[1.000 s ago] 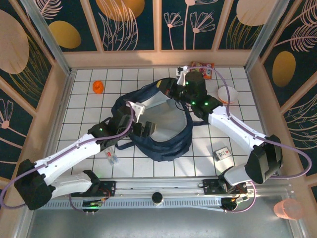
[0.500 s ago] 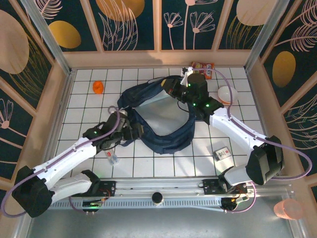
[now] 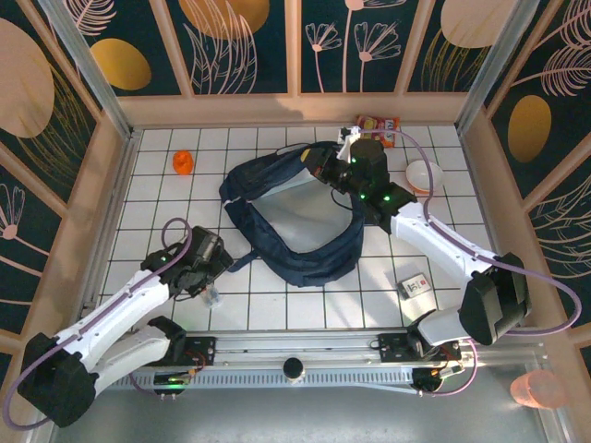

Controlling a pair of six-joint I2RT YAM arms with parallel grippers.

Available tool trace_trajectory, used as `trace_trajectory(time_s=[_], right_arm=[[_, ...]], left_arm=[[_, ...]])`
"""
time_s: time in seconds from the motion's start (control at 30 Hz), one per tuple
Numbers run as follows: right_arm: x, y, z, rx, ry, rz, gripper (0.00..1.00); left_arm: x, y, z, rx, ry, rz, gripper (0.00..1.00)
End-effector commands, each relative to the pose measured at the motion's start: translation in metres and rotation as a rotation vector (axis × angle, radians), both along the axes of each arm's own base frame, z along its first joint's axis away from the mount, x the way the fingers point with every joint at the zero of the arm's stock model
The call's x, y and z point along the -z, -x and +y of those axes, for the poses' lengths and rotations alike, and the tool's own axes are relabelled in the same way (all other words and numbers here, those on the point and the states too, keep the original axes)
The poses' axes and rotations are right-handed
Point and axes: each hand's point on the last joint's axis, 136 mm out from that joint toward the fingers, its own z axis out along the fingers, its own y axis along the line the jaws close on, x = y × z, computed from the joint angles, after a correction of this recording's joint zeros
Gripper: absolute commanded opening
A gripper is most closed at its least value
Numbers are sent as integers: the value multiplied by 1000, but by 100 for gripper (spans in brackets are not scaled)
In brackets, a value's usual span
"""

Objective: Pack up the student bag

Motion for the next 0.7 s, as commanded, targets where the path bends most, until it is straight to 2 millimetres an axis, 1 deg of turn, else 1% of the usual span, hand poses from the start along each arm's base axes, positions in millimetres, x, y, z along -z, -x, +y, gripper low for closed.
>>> trace_trajectory(time_s=[0.0,0.07,0.13,0.2,0.27,0.4,0.53,0.57,0.67], right_arm=[[-49,-1,-13,42,-91,-142,0],[-48,-2,-12,41,-88,-143,0],[-46,-1,-12,38,-86,-139,0],[-47,0,-13,35,-89,-142,0],[-50,2,-12,26,-99,-148,0],[-58,4,-12,15,-111,-167,0],[-60,4,-13,14,-115,-172,0],[-59,4,-14,14,-114,-170,0],[-57,5,-15,13,-116,-167,0]], left_arm=[[7,20,23,-138,-48,80,82],[11,21,25,-151,-54,93,82],[17,25,28,-153,-68,117,80],[25,28,30,-149,-78,143,72],[32,31,30,-140,-79,167,69],[40,30,28,-124,-78,195,69],[53,37,30,-109,-92,240,68],[56,37,30,-103,-92,245,66],[64,37,31,-80,-102,259,57]])
